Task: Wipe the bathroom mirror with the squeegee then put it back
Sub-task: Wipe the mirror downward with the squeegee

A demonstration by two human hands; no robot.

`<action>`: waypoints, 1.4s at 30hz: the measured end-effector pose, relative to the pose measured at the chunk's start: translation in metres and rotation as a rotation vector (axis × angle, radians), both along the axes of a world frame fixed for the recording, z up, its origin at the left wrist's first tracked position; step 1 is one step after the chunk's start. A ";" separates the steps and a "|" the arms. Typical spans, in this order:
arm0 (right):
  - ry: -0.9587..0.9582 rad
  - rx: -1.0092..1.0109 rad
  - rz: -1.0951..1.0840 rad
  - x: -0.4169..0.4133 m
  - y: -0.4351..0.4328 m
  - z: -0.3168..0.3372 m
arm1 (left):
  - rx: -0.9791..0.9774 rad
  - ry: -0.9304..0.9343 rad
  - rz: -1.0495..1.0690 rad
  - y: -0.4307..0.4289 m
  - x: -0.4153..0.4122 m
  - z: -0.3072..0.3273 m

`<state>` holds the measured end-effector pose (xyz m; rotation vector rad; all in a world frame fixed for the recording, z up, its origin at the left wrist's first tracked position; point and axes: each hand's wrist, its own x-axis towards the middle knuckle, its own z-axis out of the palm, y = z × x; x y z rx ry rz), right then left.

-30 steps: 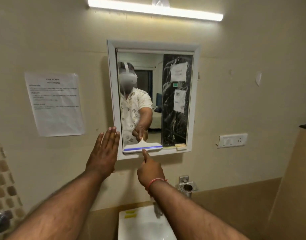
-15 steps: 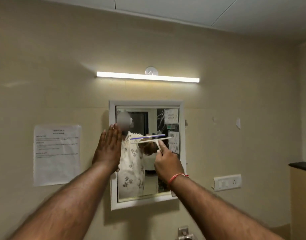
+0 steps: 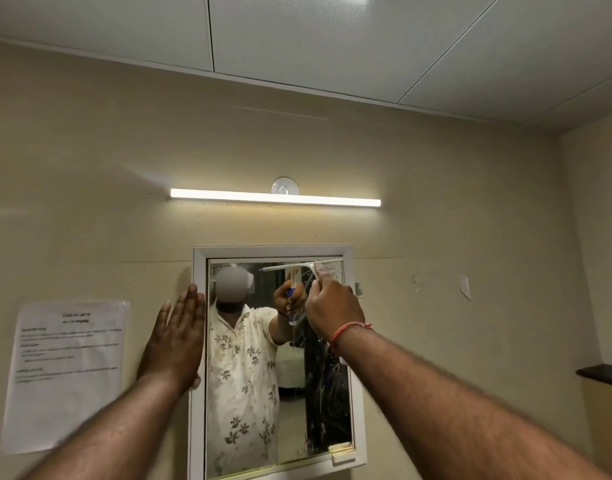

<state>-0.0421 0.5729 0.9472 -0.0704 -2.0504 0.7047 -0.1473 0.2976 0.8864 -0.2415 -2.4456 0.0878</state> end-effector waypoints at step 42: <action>0.026 -0.146 0.022 -0.041 0.002 -0.046 | 0.014 0.229 -0.179 -0.004 -0.009 -0.062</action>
